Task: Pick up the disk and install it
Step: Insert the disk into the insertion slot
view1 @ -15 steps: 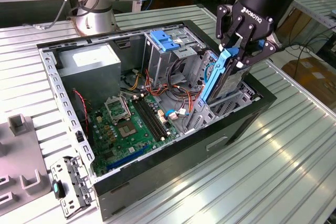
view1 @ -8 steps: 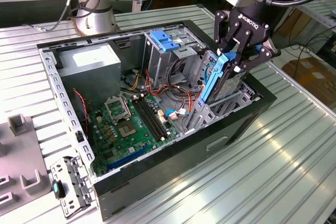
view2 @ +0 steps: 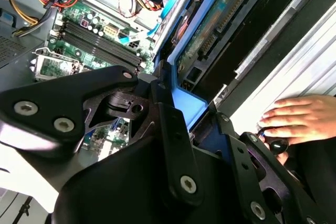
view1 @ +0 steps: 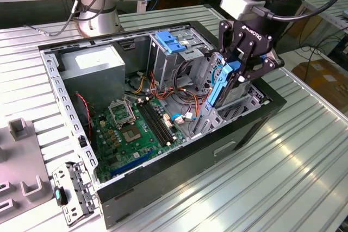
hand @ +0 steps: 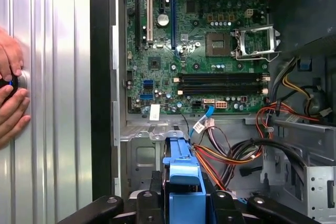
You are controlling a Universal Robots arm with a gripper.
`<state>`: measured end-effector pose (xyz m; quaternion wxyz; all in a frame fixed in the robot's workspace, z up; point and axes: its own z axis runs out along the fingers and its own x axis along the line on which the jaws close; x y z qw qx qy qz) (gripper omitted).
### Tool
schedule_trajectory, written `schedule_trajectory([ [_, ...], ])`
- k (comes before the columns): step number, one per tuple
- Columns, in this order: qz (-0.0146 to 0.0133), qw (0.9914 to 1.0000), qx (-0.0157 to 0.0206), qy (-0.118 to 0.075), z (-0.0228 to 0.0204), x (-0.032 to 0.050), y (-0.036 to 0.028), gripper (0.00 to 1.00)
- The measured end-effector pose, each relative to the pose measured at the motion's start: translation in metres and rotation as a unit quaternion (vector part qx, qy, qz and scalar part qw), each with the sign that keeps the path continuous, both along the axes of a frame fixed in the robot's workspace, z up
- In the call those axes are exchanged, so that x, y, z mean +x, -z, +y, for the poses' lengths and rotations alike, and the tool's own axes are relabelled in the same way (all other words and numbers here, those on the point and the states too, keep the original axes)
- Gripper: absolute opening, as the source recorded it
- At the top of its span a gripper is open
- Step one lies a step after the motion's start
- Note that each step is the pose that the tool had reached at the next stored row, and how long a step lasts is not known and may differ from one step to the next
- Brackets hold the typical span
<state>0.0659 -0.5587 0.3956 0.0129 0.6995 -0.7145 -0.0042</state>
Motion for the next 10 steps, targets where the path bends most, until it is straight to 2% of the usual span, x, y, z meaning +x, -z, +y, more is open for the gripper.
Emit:
schedule_trajectory([
  [5,0.0002,1.0,0.0,0.0,0.0,0.0,0.0096,0.37],
  [10,0.0005,1.0,0.0,0.0,0.0,0.0,0.0165,0.37],
])
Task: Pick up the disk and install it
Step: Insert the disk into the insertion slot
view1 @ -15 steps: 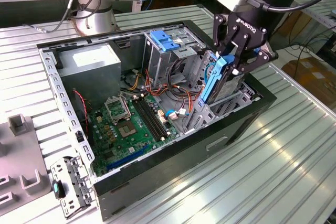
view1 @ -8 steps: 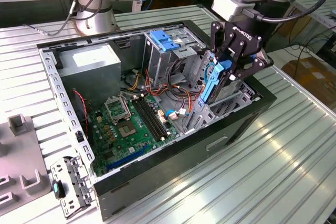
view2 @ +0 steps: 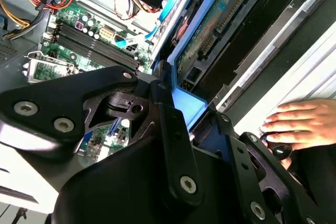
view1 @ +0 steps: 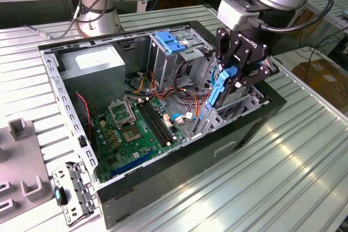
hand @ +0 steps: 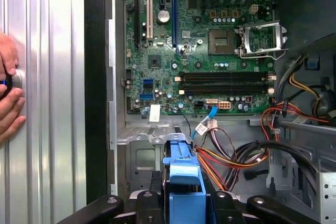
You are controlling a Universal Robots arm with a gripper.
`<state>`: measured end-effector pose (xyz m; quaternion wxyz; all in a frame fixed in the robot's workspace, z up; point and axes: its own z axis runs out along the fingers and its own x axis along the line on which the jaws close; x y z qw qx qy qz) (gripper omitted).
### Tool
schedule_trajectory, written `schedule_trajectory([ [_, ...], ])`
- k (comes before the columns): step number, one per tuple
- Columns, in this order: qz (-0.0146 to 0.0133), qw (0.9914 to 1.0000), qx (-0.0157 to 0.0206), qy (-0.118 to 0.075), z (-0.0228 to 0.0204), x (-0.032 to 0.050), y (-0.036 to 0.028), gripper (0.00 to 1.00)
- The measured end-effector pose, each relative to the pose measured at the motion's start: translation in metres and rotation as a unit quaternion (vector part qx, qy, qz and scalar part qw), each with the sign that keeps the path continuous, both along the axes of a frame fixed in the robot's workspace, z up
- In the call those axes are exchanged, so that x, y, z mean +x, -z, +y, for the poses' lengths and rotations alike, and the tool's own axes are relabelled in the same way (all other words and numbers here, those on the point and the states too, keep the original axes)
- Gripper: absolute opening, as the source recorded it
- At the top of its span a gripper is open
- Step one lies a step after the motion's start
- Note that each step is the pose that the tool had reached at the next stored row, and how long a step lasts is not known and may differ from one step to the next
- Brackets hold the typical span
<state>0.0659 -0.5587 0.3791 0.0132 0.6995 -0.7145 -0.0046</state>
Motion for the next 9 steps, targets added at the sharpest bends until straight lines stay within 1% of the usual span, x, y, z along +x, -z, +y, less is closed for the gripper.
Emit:
schedule_trajectory([
  [3,0.0003,1.0,-0.0001,0.0,0.0,0.0,0.0031,0.37],
  [9,0.0003,1.0,-0.0003,0.0,0.0,0.0,0.0032,0.37],
])
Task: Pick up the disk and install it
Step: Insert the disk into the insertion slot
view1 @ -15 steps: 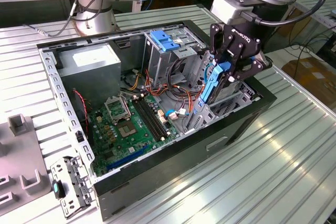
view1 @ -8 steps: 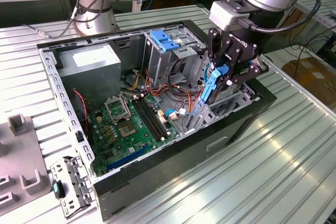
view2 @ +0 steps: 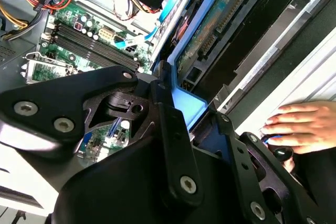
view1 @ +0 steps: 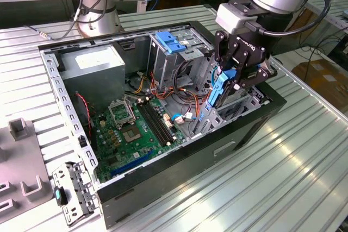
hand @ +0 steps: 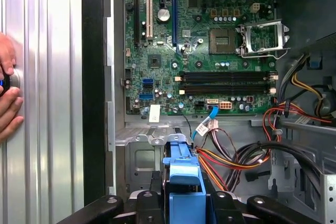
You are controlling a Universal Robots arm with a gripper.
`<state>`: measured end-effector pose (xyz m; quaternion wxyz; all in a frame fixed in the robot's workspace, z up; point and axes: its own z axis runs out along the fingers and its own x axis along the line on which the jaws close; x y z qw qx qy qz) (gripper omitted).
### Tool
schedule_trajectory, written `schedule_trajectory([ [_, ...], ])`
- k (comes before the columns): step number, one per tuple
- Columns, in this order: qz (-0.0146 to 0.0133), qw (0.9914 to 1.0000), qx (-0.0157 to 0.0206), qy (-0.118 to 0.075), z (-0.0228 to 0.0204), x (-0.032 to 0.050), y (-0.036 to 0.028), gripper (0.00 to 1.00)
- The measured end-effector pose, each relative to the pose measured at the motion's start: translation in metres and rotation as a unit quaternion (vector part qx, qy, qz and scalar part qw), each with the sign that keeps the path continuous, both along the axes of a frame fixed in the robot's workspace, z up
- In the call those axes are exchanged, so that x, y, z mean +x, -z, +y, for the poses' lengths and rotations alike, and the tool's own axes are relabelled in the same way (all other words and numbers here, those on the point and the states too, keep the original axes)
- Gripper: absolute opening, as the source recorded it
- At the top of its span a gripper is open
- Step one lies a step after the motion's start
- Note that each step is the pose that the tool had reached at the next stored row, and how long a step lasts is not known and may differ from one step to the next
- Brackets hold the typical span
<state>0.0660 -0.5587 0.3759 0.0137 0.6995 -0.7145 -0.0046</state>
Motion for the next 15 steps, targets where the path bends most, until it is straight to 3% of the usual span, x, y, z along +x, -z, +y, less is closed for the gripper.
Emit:
schedule_trajectory([
  [2,0.0,1.0,-0.0003,0.0,0.0,0.0,-0.0001,0.44],
  [6,0.0,1.0,-0.0002,0.0,0.0001,0.0,0.0007,0.44],
  [12,-0.0008,1.0,-0.0003,0.0,0.0,0.0,0.0077,0.43],
  [15,-0.0011,1.0,-0.0003,0.0,0.0,0.0,0.0115,0.24],
])
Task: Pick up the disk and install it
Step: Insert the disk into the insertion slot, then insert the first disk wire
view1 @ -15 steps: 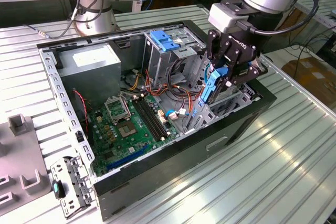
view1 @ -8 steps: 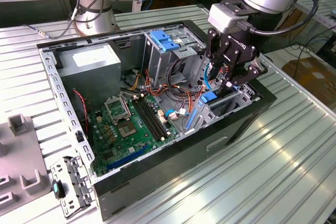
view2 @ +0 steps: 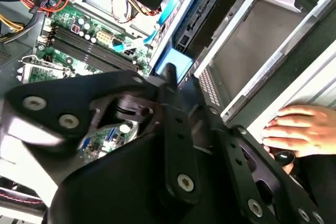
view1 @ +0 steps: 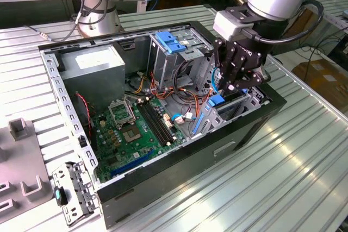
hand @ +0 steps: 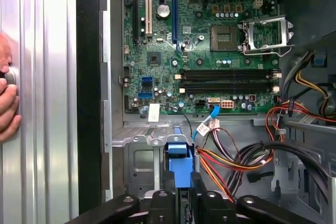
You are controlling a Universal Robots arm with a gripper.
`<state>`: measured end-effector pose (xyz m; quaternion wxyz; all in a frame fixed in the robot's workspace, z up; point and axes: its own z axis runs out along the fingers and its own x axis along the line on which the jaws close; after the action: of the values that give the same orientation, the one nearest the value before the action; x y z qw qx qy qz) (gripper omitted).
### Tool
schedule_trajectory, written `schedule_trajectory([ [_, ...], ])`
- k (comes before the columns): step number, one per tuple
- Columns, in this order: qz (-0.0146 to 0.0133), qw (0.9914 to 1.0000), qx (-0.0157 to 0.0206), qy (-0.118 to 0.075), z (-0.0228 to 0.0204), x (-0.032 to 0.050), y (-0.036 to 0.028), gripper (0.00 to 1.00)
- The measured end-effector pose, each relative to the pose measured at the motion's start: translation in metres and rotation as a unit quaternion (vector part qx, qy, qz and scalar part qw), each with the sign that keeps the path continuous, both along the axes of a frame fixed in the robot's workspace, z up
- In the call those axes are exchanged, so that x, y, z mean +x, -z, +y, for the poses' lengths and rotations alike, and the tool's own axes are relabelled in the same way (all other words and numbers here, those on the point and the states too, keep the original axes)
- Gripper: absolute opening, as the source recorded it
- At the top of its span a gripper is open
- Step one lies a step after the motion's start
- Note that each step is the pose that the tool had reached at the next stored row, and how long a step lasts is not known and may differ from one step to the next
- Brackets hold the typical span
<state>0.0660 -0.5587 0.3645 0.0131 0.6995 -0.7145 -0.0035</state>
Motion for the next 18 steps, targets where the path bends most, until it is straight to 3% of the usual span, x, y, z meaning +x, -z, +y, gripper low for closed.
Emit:
schedule_trajectory([
  [3,-0.0004,1.0,-0.0002,0.0,0.0,0.0,0.0025,0.11],
  [18,-0.0004,1.0,-0.0001,0.0,0.0,0.0,0.0028,0.11],
])
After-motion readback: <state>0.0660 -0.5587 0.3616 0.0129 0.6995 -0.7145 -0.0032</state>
